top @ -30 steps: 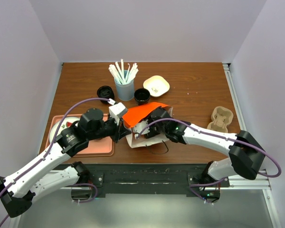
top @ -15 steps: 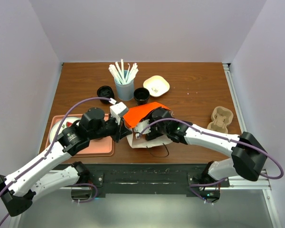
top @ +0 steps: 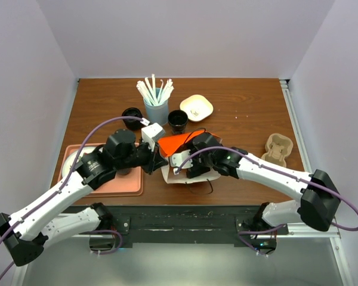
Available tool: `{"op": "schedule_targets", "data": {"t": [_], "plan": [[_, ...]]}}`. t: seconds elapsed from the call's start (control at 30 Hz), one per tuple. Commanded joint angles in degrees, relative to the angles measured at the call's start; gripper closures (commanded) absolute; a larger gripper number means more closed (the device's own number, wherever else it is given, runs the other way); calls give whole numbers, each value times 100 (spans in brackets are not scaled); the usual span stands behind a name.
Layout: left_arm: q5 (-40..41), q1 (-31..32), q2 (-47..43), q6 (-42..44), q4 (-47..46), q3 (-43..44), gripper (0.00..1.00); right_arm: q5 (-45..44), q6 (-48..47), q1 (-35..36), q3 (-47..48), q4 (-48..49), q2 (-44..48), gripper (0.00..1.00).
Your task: Pack the takeout coffee
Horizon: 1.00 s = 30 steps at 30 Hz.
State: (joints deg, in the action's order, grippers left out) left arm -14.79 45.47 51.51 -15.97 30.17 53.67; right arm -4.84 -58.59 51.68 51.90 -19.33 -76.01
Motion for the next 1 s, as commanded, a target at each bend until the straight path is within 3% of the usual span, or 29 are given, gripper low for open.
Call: {"op": "schedule_targets", "data": {"t": [0.0,0.5,0.97], "plan": [[2,32,131,-109,103,398,100,290,110,-18,426,-589,218,2],[90,40,597,-135,577,1013,100,449,418,-18,830,-1064,385,7],[116,32,958,-223,815,1444,100,616,814,-18,866,-1371,789,18]]}}
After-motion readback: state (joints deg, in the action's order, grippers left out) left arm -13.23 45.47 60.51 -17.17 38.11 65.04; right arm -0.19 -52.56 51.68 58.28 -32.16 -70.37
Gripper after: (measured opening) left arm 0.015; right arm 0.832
